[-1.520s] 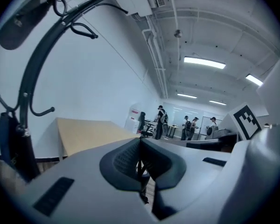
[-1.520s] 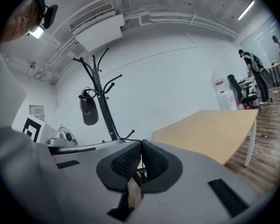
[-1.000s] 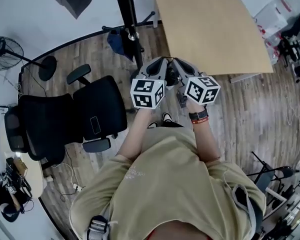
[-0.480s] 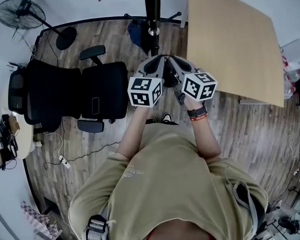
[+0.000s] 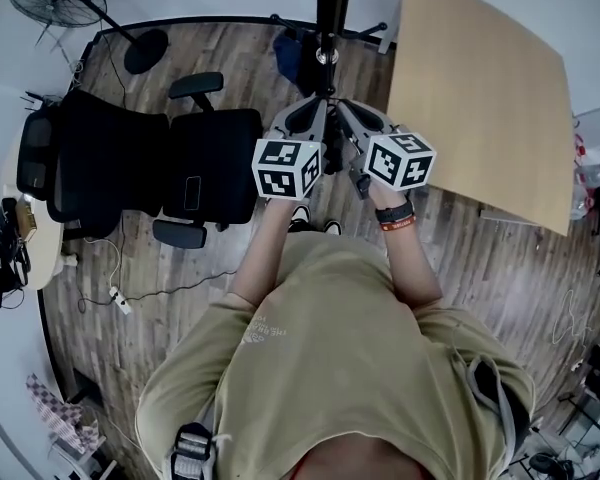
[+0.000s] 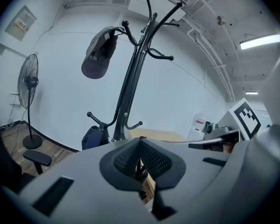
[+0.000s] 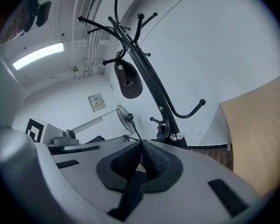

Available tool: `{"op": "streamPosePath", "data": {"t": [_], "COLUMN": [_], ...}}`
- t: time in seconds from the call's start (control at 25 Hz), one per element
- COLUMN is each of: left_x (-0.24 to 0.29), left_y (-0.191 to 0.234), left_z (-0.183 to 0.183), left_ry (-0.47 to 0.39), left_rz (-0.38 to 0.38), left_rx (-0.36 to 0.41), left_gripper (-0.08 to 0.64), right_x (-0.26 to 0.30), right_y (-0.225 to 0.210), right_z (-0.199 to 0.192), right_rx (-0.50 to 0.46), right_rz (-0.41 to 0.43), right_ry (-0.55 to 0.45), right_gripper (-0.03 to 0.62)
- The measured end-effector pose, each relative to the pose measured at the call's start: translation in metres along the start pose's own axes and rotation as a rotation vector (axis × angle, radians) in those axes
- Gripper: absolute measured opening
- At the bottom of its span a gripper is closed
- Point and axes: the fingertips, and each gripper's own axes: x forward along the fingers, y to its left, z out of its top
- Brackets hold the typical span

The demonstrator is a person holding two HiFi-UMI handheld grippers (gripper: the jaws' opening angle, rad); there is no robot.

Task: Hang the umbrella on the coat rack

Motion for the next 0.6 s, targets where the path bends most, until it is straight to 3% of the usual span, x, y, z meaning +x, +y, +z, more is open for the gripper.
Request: {"op": "streamPosePath", "data": {"t": [0.6], "left_x": [0.024], "left_y": [0.022], "left_z": [-0.008], "left_ry": [0.043], "left_rz": [-0.036], "left_rx": [0.019], "left_gripper": [0.023], "right_x": [0.022], "right_y": [-0.021], "right_z": [0.002], "right_rx": [0.014], "right_rz": [-0.060], "right_ry": [-0.001], "right_gripper": [0.020]}}
